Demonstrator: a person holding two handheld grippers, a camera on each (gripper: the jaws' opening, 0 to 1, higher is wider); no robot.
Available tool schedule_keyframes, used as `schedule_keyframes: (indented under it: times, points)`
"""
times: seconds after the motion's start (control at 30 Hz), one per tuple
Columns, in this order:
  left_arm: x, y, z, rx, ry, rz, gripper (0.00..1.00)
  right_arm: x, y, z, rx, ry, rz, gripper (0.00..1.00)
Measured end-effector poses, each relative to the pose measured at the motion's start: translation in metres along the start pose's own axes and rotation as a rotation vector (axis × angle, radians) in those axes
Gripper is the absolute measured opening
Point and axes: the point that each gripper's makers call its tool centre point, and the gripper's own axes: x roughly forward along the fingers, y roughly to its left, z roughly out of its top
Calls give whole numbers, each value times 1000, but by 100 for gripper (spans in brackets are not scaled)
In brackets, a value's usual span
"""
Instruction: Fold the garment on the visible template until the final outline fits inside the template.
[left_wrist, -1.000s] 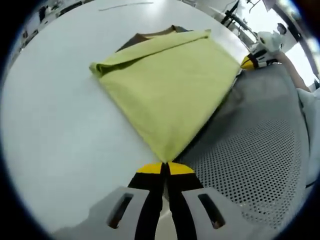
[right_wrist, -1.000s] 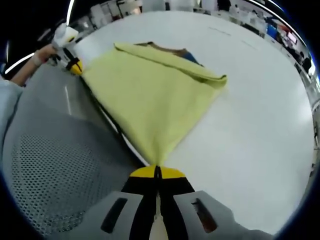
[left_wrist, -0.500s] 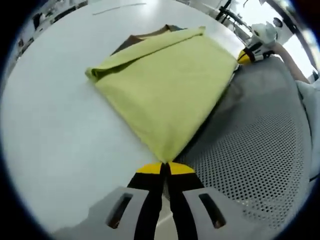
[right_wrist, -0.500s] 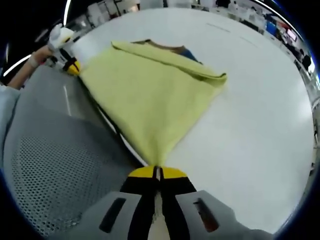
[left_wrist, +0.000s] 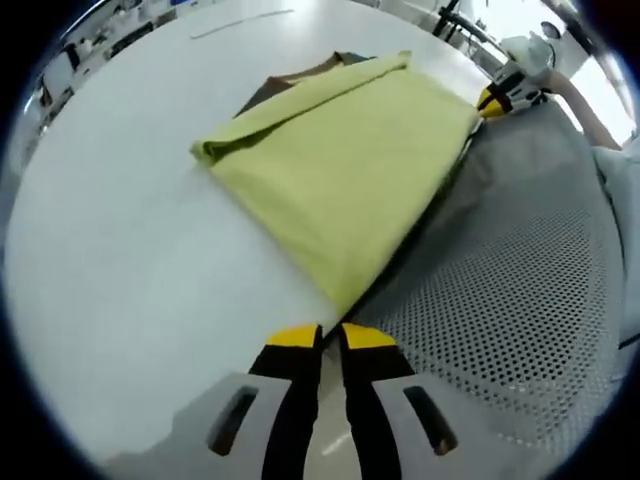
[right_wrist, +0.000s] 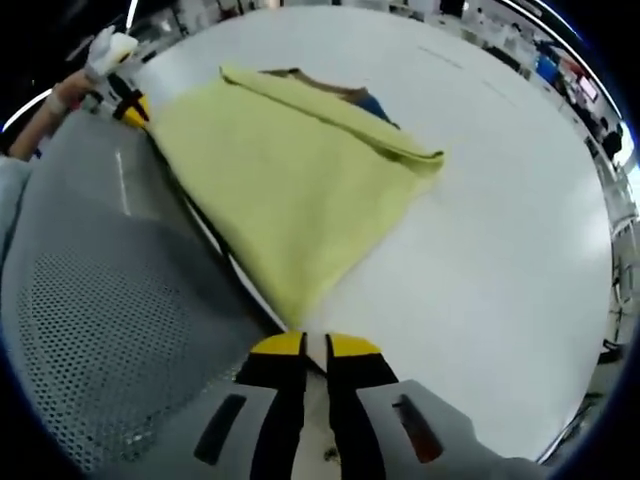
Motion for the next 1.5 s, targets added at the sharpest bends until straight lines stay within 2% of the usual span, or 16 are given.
schedule_keyframes:
  times: [0.2,0.5,0.6,0.67,0.83,1.2,1.5]
  points:
    - [-6,5,11,30,-30,30,14,-7,1,11,-12,-34,-16,12]
    - [-13,1,21,74,-71,49,26,-15,3,26,-16,-101,-45,20]
    - [-16,0,23,81,-78,56,27,-17,4,28,-18,-110,-47,23]
    - [-19,0,26,86,-91,62,30,-18,3,31,-22,-121,-54,28]
    - [-23,-1,35,59,-147,49,32,-20,1,36,-20,-142,-63,32]
    - [-30,0,45,85,-192,85,48,-24,-1,42,-36,-163,-88,44]
    - [-34,-3,50,73,-235,78,56,-30,-3,46,-41,-185,-105,50]
